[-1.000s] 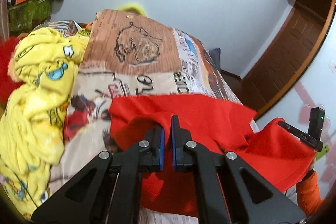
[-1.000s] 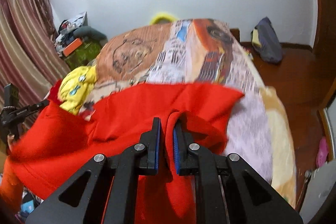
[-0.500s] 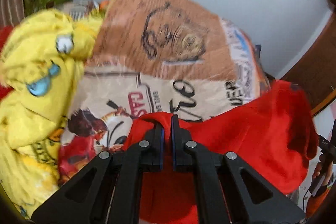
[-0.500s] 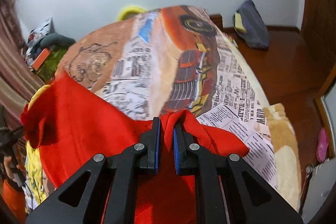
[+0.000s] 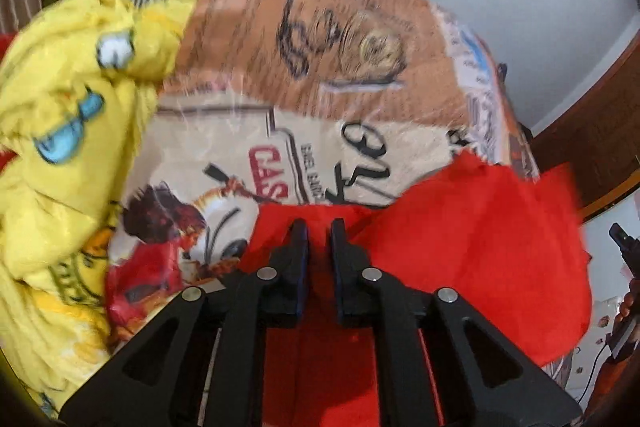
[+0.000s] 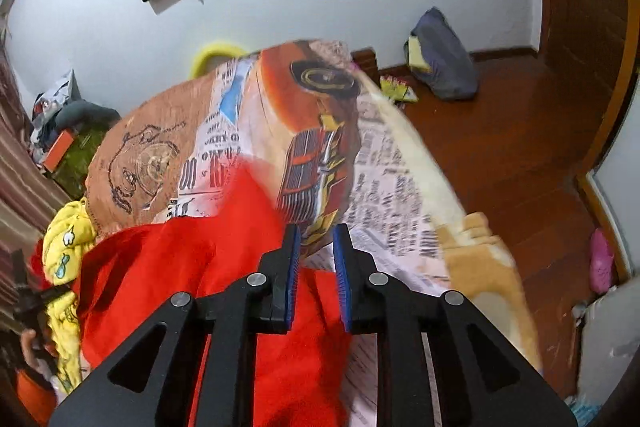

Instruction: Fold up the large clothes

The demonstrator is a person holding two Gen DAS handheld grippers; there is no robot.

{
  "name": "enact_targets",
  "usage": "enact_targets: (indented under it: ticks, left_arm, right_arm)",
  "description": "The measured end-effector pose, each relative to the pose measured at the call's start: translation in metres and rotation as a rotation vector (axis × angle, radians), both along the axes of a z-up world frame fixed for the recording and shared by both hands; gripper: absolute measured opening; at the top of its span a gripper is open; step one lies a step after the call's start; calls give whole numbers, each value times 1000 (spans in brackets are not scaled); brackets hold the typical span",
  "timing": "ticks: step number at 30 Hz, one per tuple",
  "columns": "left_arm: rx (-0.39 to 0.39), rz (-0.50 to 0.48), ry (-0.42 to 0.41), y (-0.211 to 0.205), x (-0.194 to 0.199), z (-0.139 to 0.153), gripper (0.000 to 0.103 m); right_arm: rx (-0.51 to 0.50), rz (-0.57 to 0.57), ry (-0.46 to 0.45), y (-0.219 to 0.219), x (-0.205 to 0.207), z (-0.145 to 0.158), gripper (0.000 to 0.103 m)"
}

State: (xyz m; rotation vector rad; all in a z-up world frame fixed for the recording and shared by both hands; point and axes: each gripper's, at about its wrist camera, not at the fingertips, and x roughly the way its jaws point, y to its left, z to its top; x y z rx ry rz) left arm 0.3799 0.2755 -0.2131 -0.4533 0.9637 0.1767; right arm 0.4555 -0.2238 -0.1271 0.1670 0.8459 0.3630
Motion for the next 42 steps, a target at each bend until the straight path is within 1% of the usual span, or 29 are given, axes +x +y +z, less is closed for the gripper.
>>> enact_targets:
  ticks: [1,2,3,4,6,7,10,11,13,16,19,21,23,24,25,26,28,29,30,31,33,34,36,37,39,40,41,42]
  left_arm:
    - [29,8,-20,0,-5,13,26]
    - [47,17,-38,0,-9,23,33]
    - [58,26,-64,0,-14,34,42]
    - [69,39,-92,1,-20,45,48]
    - [78,45,-121,1,-28,58,50]
    - [82,37,-125,-1,-33,63,50]
    - [101,-5,-97,-12,-41,63,51]
    - [111,-25,-83,-17,-43,59,51]
    - [130,-65,-53,-31,-45,49,51]
    - [168,-169,2,-66,-47,28,51]
    - [172,-255,23,-98,-49,12,51]
    - [165,-305,24,-120,-48,2,51]
    - [185,-321,26,-135,-46,-6,51]
    - [211,-320,31,-140,-45,-10,53]
    - [234,-318,43,-144,-44,-15,58]
    - [254,-314,65,-145,-42,-23,62]
    - [249,-298,87,-141,-42,-36,72]
    - [226,-284,82,-134,-45,-41,74]
    - [210,-268,77,-129,-48,-42,79]
    - [193,-242,75,-120,-51,-43,79]
    - [202,-207,98,-108,-56,-48,79]
    - [200,-192,109,-100,-60,-52,79]
    - [183,-172,120,-90,-68,-58,79]
    - [203,-150,136,-84,-72,-61,79]
    - [269,-123,161,-77,-80,-67,80]
    - [268,-115,154,-72,-84,-68,80]
    - [254,-103,150,-68,-89,-70,80]
    - [241,-88,152,-63,-92,-71,80]
  right_arm:
    - [-20,7,-11,-1,-7,5,16]
    - [-35,17,-14,-1,-12,8,17]
    - [-41,32,-11,0,-17,11,18]
    - [-44,49,-8,1,-23,12,19]
    - [-56,71,-10,7,-32,11,20]
    - [-69,86,-11,11,-38,9,22]
    - [-87,128,-9,27,-51,0,35]
    - [-95,143,-9,33,-56,-3,38]
    - [-107,175,-8,46,-63,-10,39]
    - [-134,252,-4,72,-78,-18,39]
    - [-164,338,5,106,-89,-31,39]
    - [-174,370,13,119,-94,-38,39]
    - [-210,392,20,134,-98,-48,42]
    - [-243,394,16,139,-100,-54,44]
    - [-287,387,-1,143,-101,-59,49]
    - [-318,382,-17,145,-102,-63,53]
    - [-359,378,-46,141,-104,-71,59]
    - [-367,371,-53,137,-105,-73,61]
    - [-369,365,-54,134,-105,-73,62]
    - [-366,350,-51,125,-102,-75,62]
    - [-341,325,-37,110,-101,-75,63]
    - [-316,300,-22,98,-97,-75,63]
    - [-322,227,0,79,-92,-78,63]
    - [-324,210,8,73,-90,-79,63]
    - [-353,147,27,54,-84,-85,63]
    - [-368,117,38,44,-82,-88,63]
    - [-354,112,51,36,-81,-91,63]
    - [-318,107,75,25,-81,-94,63]
